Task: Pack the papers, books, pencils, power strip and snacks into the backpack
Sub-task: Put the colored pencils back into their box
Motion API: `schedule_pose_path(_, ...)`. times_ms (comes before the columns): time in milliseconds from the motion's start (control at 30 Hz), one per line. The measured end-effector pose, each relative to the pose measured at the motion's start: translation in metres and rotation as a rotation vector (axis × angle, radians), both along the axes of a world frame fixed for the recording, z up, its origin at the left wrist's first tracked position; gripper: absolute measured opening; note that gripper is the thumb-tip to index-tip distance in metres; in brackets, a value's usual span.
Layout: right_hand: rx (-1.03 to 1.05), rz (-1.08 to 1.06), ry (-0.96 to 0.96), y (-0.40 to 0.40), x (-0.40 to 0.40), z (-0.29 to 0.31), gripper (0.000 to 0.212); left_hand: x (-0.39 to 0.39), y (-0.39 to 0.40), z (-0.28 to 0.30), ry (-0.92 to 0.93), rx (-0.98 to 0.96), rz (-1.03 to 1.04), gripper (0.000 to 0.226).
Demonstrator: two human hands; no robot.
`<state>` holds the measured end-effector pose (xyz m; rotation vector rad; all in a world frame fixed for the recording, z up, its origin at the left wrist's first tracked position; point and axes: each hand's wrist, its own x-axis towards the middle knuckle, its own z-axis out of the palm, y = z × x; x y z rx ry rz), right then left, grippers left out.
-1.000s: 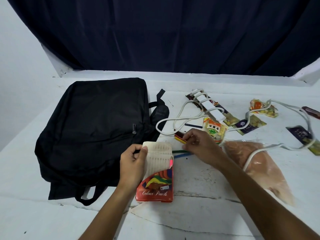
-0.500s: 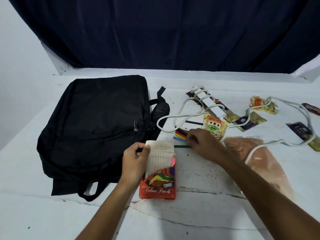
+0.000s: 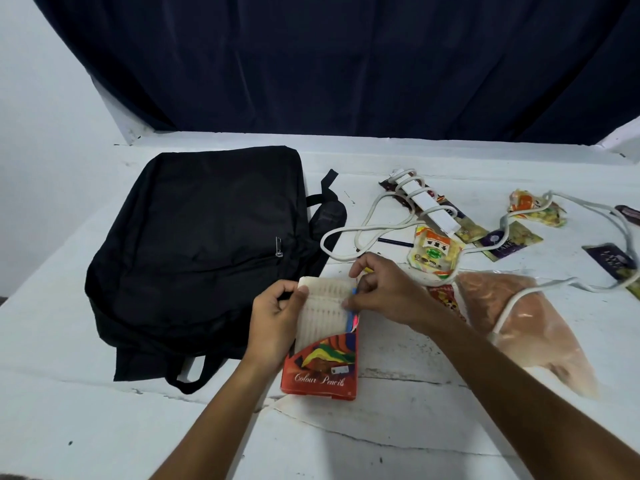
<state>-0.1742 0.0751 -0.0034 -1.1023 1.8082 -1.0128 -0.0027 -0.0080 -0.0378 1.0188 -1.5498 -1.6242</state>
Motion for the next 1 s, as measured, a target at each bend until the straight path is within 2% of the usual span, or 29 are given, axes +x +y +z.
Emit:
schedule_pose_path(100,0.091,0.042,0.145,0.002,0.015,-0.004,0.066,0.002,0.002,0.0,0.007,0.012,0.02,0.02)
schedule_pose_path(167,0.092,0.04,0.174,0.004,0.021,-0.006,0.079,0.002,0.003,-0.001,0.005,0.007,0.028,0.019)
schedule_pose_path(267,0.021,-0.076,0.14,0.007,0.018,-0.007,0.084,0.002,0.004,-0.001,0.023,0.024,0.028,0.019)
schedule_pose_path(367,0.074,-0.013,0.226,0.012,0.019,-0.007,0.09,0.004,0.004,0.0,0.017,0.04,0.025,0.019)
schedule_pose_path(433,0.105,-0.018,0.212,0.015,0.018,-0.01,0.082,0.003,0.003,-0.001,0.008,0.045,0.032,0.019)
schedule_pose_path(500,0.089,-0.15,0.298,0.019,0.007,-0.011,0.058,0.002,0.003,-0.002,-0.003,0.043,0.034,0.019)
schedule_pose_path(567,0.125,-0.25,0.595,0.023,-0.008,-0.01,0.039,0.001,0.003,-0.002,-0.01,0.038,0.034,0.02)
schedule_pose_path(633,0.197,-0.283,0.85,0.03,-0.019,-0.009,0.03,0.002,0.004,-0.002,-0.012,0.032,0.032,0.021)
schedule_pose_path(767,0.339,-0.214,1.027,0.036,-0.02,-0.014,0.036,0.003,0.003,-0.005,-0.013,0.043,0.027,0.02)
schedule_pose_path(867,0.363,-0.167,1.089,0.037,-0.02,-0.015,0.04,0.002,0.004,-0.004,-0.006,0.044,0.021,0.02)
schedule_pose_path(1000,0.403,-0.112,0.992,0.04,-0.018,-0.005,0.045,0.002,0.004,-0.004,-0.014,0.062,0.019,0.021)
